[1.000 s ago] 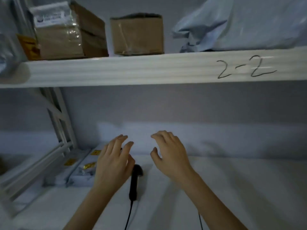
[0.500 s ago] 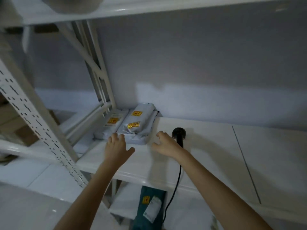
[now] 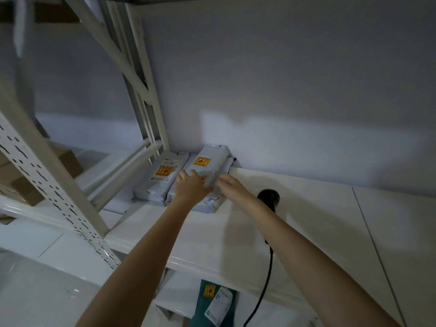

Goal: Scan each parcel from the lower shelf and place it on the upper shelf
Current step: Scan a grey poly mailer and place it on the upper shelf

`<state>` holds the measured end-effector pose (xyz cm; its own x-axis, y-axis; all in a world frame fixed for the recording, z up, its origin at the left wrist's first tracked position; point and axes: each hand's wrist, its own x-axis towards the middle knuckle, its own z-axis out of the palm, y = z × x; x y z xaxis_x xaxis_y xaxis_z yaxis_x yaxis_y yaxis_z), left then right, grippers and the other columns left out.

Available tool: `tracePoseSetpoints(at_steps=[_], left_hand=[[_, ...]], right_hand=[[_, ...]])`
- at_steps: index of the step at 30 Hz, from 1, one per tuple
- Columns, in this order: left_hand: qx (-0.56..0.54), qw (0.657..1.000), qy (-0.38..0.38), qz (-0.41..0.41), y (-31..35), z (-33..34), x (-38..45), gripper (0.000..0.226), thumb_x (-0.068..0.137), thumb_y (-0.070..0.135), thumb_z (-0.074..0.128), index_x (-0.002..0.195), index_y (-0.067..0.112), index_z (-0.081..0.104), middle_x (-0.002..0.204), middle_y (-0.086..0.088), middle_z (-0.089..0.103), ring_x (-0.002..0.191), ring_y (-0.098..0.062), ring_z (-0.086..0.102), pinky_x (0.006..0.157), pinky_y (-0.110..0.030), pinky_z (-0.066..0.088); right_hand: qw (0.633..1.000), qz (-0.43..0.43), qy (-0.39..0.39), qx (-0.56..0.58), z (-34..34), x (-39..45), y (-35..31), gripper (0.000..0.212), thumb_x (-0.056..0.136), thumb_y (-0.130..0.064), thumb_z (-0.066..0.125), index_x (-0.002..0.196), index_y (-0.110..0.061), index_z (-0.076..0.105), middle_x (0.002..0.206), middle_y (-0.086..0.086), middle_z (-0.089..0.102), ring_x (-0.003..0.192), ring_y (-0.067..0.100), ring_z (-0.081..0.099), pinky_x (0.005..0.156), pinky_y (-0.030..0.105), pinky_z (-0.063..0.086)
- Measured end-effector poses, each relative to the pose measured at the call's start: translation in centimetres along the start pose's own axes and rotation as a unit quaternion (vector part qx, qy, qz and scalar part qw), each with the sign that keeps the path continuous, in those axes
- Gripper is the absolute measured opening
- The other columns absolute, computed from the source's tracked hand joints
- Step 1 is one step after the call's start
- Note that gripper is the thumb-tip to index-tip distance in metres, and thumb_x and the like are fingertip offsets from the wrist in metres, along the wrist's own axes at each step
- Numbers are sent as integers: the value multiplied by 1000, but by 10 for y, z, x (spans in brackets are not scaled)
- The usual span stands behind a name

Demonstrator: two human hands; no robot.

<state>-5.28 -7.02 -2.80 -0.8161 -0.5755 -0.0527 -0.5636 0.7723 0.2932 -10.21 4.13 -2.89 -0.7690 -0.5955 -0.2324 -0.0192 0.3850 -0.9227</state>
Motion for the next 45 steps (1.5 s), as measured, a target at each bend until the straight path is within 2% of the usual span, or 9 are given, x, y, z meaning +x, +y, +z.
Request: tracePoseSetpoints(at_steps=[4, 13, 16, 25, 31, 35, 39, 42, 45], left_hand=[[28, 999, -15, -25, 0, 9, 31, 90, 83, 56, 57, 141, -3, 19, 145, -26, 25, 136, -39, 23, 110, -42, 24], [44, 998, -32, -21, -9, 24, 62, 99, 79, 65, 54, 143, -2, 18, 144, -27, 30, 134, -40, 32, 108, -43, 30], [37, 999, -36, -5, -15, 27, 68, 94, 81, 63, 55, 142, -1, 21, 142, -26, 33, 132, -40, 34, 106, -43, 32], [-100, 993, -35, 50, -54, 17, 56, 65, 88, 47, 50, 141, 13, 30, 130, -26, 44, 120, -42, 42, 99, -46, 38], [-482, 865, -137, 36, -77, 3, 36, 26, 89, 36, 55, 114, 30, 55, 95, 3, 60, 82, -13, 58, 61, -20, 51], [-555, 791, -257, -1, -74, -10, 25, 27, 93, 40, 46, 108, 24, 62, 105, -6, 68, 93, -22, 64, 75, -28, 50], [-570, 745, -344, 31, -67, -15, 13, 33, 95, 41, 40, 103, 18, 63, 84, -4, 73, 73, -16, 68, 62, -25, 50], [-539, 762, -354, 54, -58, -22, 7, 32, 96, 37, 40, 101, 16, 63, 87, -7, 72, 75, -17, 68, 67, -28, 50], [-471, 829, -290, 79, -47, -29, 11, 26, 93, 37, 49, 102, 18, 64, 105, -9, 70, 94, -22, 66, 78, -31, 51]], right_hand=[[999, 24, 2, 30, -3, 32, 7, 15, 86, -21, 43, 73, -19, 51, 90, 8, 52, 90, 21, 52, 104, 52, 41], [995, 74, 35, 61, 1, 45, -1, 14, 91, -16, 45, 88, -7, 56, 92, 9, 54, 96, 21, 53, 102, 46, 43], [992, 78, 59, 79, 7, 47, 2, 31, 92, -14, 45, 111, 8, 56, 107, 27, 59, 103, 28, 57, 101, 45, 44], [972, 59, 136, 179, 15, 37, 9, 8, 93, -13, 48, 94, -8, 55, 105, 16, 64, 102, 28, 62, 93, 42, 50], [948, 60, 129, 285, 24, 20, 20, 24, 96, -14, 44, 77, -15, 58, 82, 3, 60, 86, 19, 59, 102, 41, 45], [927, 58, 72, 363, 36, 17, 31, 20, 97, -27, 47, 101, -11, 59, 91, 7, 62, 85, 20, 61, 86, 32, 50], [882, 8, 51, 469, 36, 14, 37, 35, 91, -35, 53, 119, -15, 55, 112, 7, 59, 104, 21, 55, 102, 36, 35], [886, -36, 61, 458, 25, 4, 40, 45, 81, -36, 63, 121, -15, 58, 118, 6, 61, 112, 23, 56, 109, 43, 33], [907, -50, 97, 407, 10, -10, 44, 33, 84, -26, 63, 114, -12, 63, 111, 7, 69, 105, 24, 63, 97, 41, 47]])
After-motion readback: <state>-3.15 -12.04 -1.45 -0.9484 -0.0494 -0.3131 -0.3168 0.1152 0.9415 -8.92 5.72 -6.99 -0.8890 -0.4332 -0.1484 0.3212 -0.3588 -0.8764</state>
